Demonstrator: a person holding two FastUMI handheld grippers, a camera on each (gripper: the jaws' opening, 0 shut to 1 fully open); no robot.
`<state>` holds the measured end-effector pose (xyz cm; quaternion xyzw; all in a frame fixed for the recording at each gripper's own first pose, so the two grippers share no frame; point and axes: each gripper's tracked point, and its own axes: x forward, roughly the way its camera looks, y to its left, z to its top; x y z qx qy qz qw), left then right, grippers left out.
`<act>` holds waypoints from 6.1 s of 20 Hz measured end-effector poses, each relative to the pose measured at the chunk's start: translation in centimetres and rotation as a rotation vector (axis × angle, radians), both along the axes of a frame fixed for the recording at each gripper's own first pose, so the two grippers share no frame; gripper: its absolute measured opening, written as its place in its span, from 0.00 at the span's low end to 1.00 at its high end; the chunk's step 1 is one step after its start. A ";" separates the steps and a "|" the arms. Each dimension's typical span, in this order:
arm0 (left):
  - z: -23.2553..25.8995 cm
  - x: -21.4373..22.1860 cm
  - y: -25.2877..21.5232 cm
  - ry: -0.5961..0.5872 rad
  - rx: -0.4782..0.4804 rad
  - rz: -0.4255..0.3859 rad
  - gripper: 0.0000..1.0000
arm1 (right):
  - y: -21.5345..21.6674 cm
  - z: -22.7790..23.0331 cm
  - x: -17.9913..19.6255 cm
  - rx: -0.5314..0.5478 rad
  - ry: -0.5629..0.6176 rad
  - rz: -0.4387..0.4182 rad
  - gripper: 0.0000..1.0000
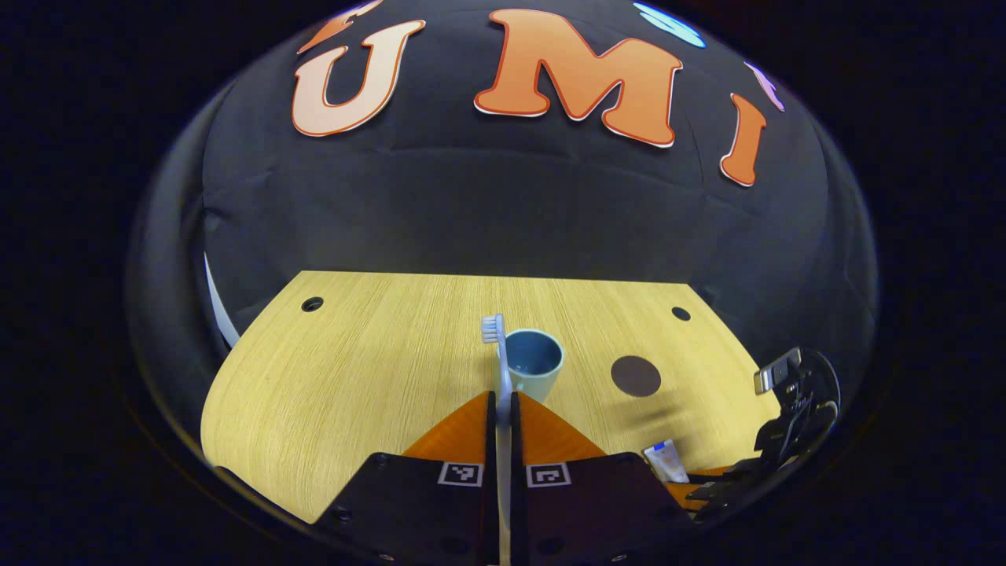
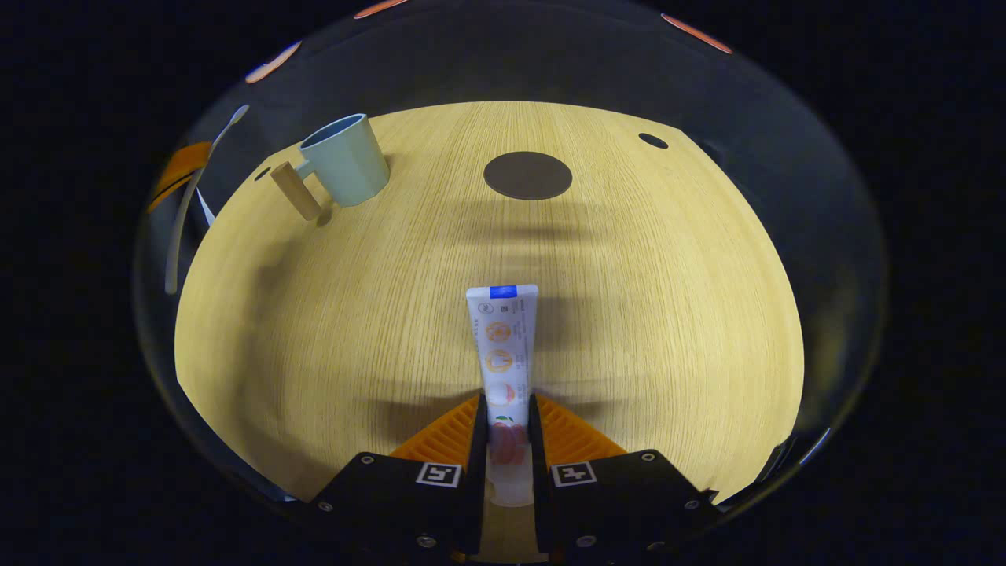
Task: Put the toothbrush and toothpaste on the desktop into the cup, then pick up the cup and place it on the coaster on the desktop.
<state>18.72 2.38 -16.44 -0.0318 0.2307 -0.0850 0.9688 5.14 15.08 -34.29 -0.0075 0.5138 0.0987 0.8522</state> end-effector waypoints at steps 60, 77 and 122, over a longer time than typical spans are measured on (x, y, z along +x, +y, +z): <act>5.8 6.9 8.1 -0.381 -0.022 0.054 0.98 | 9.7 13.8 13.4 0.208 -0.322 0.071 0.21; 1.5 4.9 13.4 -0.264 -0.016 0.146 0.98 | 19.0 20.3 25.0 0.423 -0.465 -0.028 0.22; -9.4 6.7 -3.6 0.289 -0.004 -0.094 0.98 | -1.0 32.0 6.3 0.312 -0.742 -0.070 0.97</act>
